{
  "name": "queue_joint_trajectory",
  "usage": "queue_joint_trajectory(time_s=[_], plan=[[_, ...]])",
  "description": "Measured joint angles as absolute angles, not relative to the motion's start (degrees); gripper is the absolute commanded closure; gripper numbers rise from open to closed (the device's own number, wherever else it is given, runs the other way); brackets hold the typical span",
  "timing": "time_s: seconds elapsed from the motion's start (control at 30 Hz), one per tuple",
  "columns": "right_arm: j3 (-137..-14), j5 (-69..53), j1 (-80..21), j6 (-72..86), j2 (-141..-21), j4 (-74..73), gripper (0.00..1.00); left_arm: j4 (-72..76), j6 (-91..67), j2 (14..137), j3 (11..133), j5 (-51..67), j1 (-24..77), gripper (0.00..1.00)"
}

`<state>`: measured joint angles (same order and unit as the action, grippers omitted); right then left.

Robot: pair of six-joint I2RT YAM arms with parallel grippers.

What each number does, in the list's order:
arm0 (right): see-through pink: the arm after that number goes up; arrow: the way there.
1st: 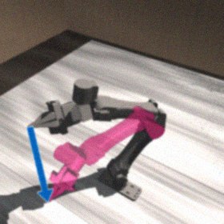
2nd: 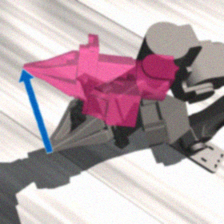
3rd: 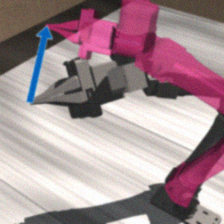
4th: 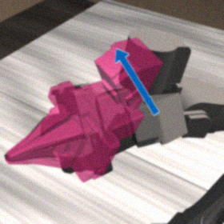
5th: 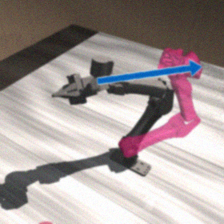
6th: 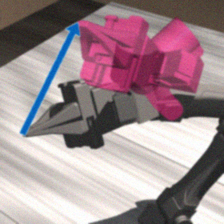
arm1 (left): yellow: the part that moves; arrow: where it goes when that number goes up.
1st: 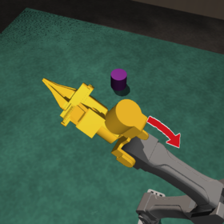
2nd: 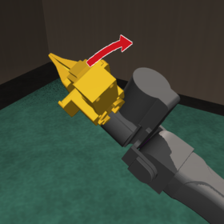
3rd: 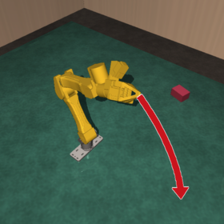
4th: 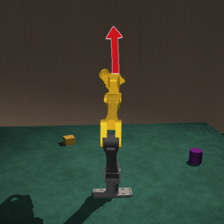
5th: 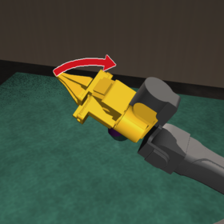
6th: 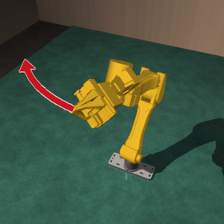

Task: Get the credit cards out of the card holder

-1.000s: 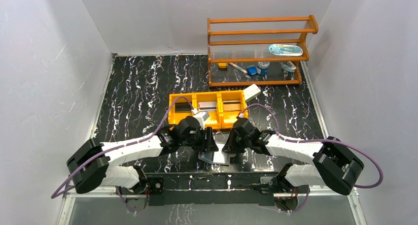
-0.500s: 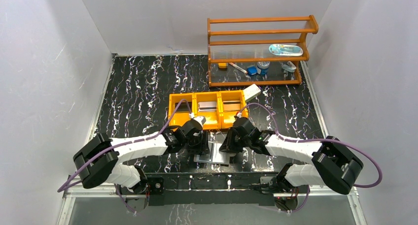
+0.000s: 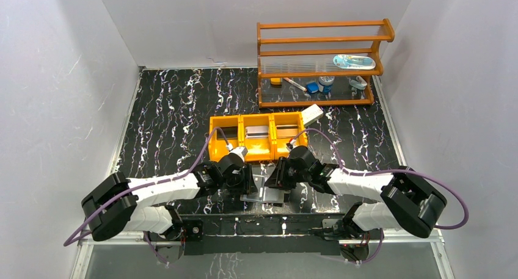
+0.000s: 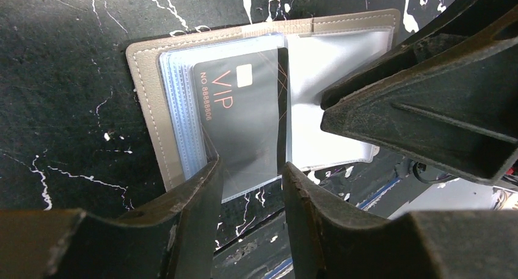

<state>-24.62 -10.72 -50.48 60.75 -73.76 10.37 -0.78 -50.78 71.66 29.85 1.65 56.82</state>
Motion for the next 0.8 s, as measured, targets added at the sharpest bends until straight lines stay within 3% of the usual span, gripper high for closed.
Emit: queue_joint_trajectory(time_s=[0.27,0.63,0.8], plan=[[-24.3,-11.1,-50.5,62.2,-77.8,14.1,0.67,-3.6,-48.1,72.6,31.8,0.8,57.0,0.56],[-22.6,-13.7,-50.3,65.7,-82.8,23.3,0.69,-4.0,-45.0,74.2,33.0,1.3,57.1,0.61],[-22.6,-14.5,-50.0,66.2,-84.3,24.7,0.8,-3.0,-45.1,74.8,33.1,2.5,57.1,0.62]])
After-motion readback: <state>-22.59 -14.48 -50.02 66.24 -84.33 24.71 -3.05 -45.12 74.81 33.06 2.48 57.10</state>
